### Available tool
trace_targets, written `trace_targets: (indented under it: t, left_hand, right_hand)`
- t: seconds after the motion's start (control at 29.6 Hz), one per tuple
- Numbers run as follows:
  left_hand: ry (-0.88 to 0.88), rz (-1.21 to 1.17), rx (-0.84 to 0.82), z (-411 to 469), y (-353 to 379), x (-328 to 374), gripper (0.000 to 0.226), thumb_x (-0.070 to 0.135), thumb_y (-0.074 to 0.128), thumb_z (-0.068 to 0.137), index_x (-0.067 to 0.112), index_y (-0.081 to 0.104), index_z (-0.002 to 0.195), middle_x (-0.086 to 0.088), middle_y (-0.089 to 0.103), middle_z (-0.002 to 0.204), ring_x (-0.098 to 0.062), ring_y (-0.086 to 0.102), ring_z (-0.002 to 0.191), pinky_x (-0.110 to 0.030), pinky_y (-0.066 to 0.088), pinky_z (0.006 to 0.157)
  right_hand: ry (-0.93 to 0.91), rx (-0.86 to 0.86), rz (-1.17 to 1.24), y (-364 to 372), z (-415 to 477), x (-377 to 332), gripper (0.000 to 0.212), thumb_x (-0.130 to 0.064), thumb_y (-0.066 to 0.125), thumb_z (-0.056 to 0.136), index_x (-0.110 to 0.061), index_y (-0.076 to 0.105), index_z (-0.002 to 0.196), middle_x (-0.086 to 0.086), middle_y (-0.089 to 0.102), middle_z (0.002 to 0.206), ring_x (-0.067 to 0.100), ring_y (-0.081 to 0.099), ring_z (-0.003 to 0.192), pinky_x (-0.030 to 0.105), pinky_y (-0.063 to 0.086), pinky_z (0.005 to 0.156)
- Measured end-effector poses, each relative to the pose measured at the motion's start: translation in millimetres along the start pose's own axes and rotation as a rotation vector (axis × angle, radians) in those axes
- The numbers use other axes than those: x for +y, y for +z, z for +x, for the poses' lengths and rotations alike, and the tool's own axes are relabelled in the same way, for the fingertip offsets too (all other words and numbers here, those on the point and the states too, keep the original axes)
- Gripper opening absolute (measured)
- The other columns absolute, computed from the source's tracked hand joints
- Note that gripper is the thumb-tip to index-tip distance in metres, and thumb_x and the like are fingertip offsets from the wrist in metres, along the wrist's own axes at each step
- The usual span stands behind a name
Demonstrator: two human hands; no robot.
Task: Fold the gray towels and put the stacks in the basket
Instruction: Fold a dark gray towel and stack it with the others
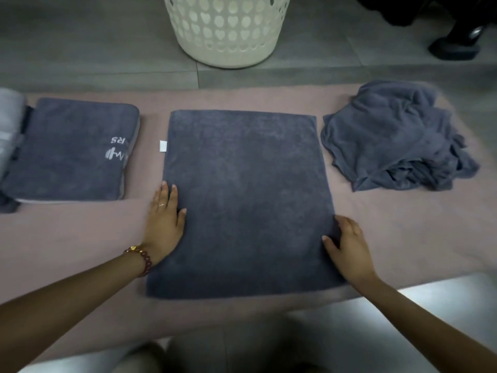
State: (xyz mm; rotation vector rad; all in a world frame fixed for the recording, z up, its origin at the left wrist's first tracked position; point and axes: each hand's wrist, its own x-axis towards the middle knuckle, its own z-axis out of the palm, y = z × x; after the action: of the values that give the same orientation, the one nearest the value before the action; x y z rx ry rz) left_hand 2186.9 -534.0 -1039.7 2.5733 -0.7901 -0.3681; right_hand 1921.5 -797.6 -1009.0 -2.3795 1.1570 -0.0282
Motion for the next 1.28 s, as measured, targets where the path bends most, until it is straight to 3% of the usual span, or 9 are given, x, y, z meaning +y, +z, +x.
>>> trace_targets:
  t: [0.14, 0.37, 0.51, 0.64, 0.74, 0.85, 0.98, 1.12, 1.28]
  left_hand:
    - [-0.154, -0.322, 0.139, -34.6, -8.2, 6.2, 0.062, -0.013, 0.057, 0.079, -0.003, 0.037, 0.137, -0.026, 0.031, 0.14, -0.034, 0.027, 0.132, -0.016, 0.013, 0.108]
    - [-0.367, -0.554, 0.049, -88.6, -22.3, -15.4, 0.032, 0.001, 0.062, 0.086, 0.005, 0.046, 0.112, -0.003, 0.054, 0.071, -0.026, 0.055, 0.076, -0.016, 0.044, 0.069]
    - [-0.233, -0.534, -0.067, -118.1, -23.7, -24.4, 0.018, 0.008, 0.056, 0.092, 0.011, 0.045, 0.106, -0.006, 0.067, 0.089, -0.026, 0.064, 0.088, -0.039, 0.049, 0.082]
    - [-0.034, -0.407, 0.01, -128.2, -27.1, -27.2, 0.044, 0.006, 0.051, 0.093, 0.024, 0.032, 0.129, 0.001, 0.065, 0.083, -0.015, 0.061, 0.071, -0.028, 0.043, 0.069]
    - [0.132, -0.294, -0.008, -130.6, -28.1, -35.2, 0.037, 0.011, 0.048, 0.096, 0.025, 0.047, 0.13, -0.001, 0.062, 0.104, -0.017, 0.06, 0.093, -0.016, 0.039, 0.082]
    - [0.186, -0.2, -0.118, -134.7, -24.1, -42.4, 0.035, 0.02, 0.057, 0.089, 0.016, 0.057, 0.124, -0.003, 0.055, 0.089, -0.029, 0.058, 0.086, -0.017, 0.035, 0.076]
    - [0.167, -0.081, -0.24, -132.5, -23.5, -46.7, 0.07, 0.008, 0.078, 0.073, 0.005, 0.046, 0.136, -0.005, 0.045, 0.094, -0.03, 0.054, 0.091, -0.021, 0.036, 0.078]
    - [0.214, -0.061, -0.157, -127.8, -27.3, -42.3, 0.058, 0.013, 0.057, 0.071, 0.004, 0.055, 0.129, -0.003, 0.044, 0.086, -0.03, 0.056, 0.08, -0.02, 0.036, 0.073]
    - [0.298, -0.126, -0.025, -129.8, -35.2, -42.0, 0.038, 0.03, 0.055, 0.077, 0.008, 0.072, 0.104, 0.024, 0.036, 0.085, -0.004, 0.038, 0.071, -0.019, 0.035, 0.067]
  right_hand:
    - [0.178, 0.025, 0.292, 2.7, -24.8, -6.3, 0.048, -0.008, 0.063, 0.085, -0.006, 0.04, 0.127, 0.013, 0.051, 0.121, 0.03, 0.053, 0.106, 0.033, 0.04, 0.087]
    - [0.149, 0.131, 0.392, 2.5, -54.3, 2.1, 0.044, -0.019, 0.056, 0.092, -0.014, 0.036, 0.13, 0.001, 0.054, 0.095, 0.025, 0.056, 0.085, 0.038, 0.047, 0.075]
    - [0.053, 0.145, 0.341, 1.2, -63.5, 5.1, 0.044, -0.018, 0.05, 0.095, -0.018, 0.033, 0.135, 0.001, 0.055, 0.095, 0.02, 0.055, 0.078, 0.035, 0.046, 0.069]
    - [-0.089, 0.162, 0.182, -4.5, -60.4, 17.8, 0.032, -0.009, 0.046, 0.095, -0.018, 0.053, 0.125, 0.002, 0.06, 0.1, 0.023, 0.058, 0.082, 0.032, 0.043, 0.071]
    - [-0.13, 0.176, 0.056, -6.9, -58.8, 29.8, 0.03, -0.002, 0.047, 0.092, -0.012, 0.067, 0.112, 0.01, 0.063, 0.107, 0.033, 0.062, 0.084, 0.035, 0.048, 0.073]
    - [-0.085, 0.088, 0.067, -3.5, -60.5, 38.4, 0.035, 0.001, 0.045, 0.092, -0.012, 0.065, 0.117, 0.013, 0.06, 0.11, 0.034, 0.061, 0.089, 0.037, 0.048, 0.079]
    - [-0.098, -0.055, 0.085, -7.8, -64.8, 36.5, 0.043, -0.017, 0.059, 0.091, -0.011, 0.052, 0.132, 0.012, 0.049, 0.118, 0.019, 0.053, 0.095, 0.033, 0.044, 0.092]
    - [-0.178, -0.271, -0.023, -13.6, -68.6, 37.0, 0.09, -0.025, 0.077, 0.075, -0.014, 0.025, 0.147, 0.001, 0.029, 0.117, 0.012, 0.04, 0.1, 0.027, 0.039, 0.093]
    - [-0.263, -0.096, -0.013, -13.9, -70.5, 41.7, 0.069, 0.001, 0.069, 0.076, -0.014, 0.043, 0.139, 0.008, 0.038, 0.115, 0.018, 0.047, 0.089, 0.039, 0.05, 0.083]
